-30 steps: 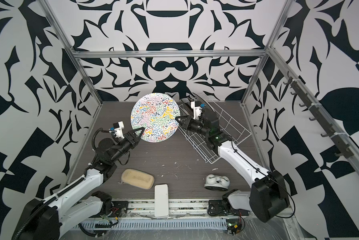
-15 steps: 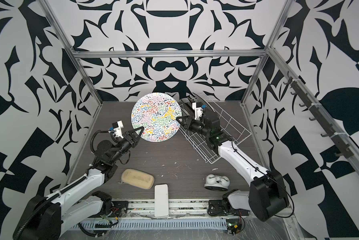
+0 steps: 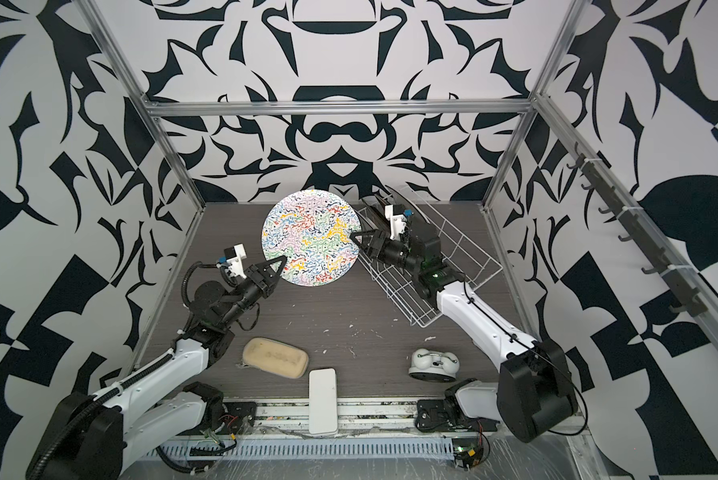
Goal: Unload the plates from the dish rack
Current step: 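Open the right gripper and carry the plate away with the left gripper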
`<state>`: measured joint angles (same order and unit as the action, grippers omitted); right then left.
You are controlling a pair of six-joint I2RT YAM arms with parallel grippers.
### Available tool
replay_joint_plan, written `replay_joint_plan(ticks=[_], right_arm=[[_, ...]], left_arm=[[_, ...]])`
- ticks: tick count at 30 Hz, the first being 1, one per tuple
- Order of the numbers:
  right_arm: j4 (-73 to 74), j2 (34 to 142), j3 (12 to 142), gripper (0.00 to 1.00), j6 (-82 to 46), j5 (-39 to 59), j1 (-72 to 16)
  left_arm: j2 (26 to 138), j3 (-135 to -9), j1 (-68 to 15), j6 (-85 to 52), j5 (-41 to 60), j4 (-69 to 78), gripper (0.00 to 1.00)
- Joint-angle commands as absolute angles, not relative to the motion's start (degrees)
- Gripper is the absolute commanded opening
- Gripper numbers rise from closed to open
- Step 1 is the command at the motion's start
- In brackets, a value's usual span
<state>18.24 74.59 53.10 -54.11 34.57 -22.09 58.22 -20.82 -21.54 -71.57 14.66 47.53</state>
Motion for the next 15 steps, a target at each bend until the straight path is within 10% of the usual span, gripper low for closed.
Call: replay_joint_plan(ticks=[1,15], right_arm=[[24.4,71.7,54.1,0.55,-53.7,35.9,-21.6],[22.9,70.4,53.8,0.59,-52.4,35.9,-21.1]], left_arm=[[57.1,-19.4,-20.1,-70.2,12.7,46.3,0.00],[50.8,-13.8,-17.5,-72.1,6.2,44.3,0.00]])
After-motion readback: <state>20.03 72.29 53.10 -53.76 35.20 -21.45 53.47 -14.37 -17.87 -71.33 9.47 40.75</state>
